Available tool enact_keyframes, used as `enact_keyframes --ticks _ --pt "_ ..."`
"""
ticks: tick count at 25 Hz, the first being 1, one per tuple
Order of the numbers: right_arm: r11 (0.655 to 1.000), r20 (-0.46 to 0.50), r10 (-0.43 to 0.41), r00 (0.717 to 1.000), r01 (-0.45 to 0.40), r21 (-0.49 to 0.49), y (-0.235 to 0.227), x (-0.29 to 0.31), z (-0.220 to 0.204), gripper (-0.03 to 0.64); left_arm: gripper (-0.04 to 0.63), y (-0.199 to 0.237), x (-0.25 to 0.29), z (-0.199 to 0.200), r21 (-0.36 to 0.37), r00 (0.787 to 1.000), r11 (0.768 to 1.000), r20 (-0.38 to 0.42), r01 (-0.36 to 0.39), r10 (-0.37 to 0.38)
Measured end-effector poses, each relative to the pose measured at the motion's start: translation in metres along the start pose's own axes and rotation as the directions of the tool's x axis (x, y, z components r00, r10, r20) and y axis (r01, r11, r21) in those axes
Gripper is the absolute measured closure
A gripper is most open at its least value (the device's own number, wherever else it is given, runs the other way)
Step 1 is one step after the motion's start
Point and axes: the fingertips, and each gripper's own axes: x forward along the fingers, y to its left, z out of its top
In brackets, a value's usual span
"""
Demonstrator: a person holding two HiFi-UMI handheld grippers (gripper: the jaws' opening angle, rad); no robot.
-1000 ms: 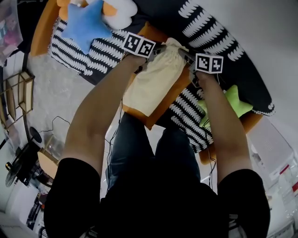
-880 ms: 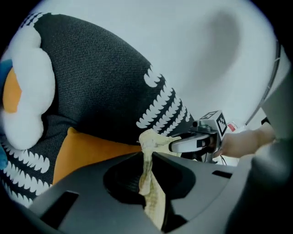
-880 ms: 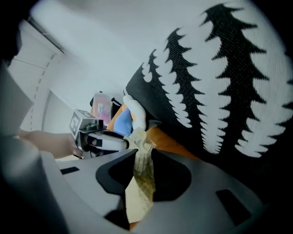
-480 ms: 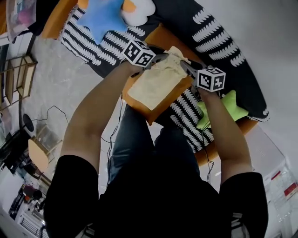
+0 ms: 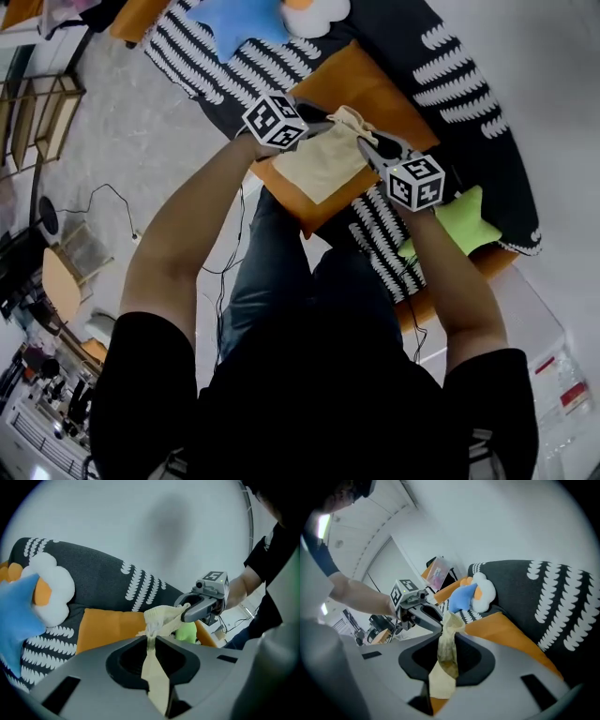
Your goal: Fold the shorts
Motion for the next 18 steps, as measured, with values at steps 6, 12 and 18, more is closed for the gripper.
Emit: enact_keyframes --ticks 6,12,18 --pt "0.991 -0.052 0.053 0.997 -0.059 -0.118 0.054 0.020 -0.027 0.532 0.528 -0.013 -0.023 -0.047 -0.014 0.999 0.999 0.005 -0.045 0.045" --pt "0.955 -0.147 0.094 0.985 -0.131 -0.267 0.099 0.045 -0.055 0.532 0.529 -0.017 -0.043 -0.093 -0.067 0.996 0.994 0.027 -0.084 0.086" --pt "0.884 -0.248 0.112 0.962 -0.210 -0.418 0.130 0.065 -0.089 0.532 0.532 -0.021 -0.052 -0.131 -0.083 0.995 0.992 0.025 -0.099 0.101"
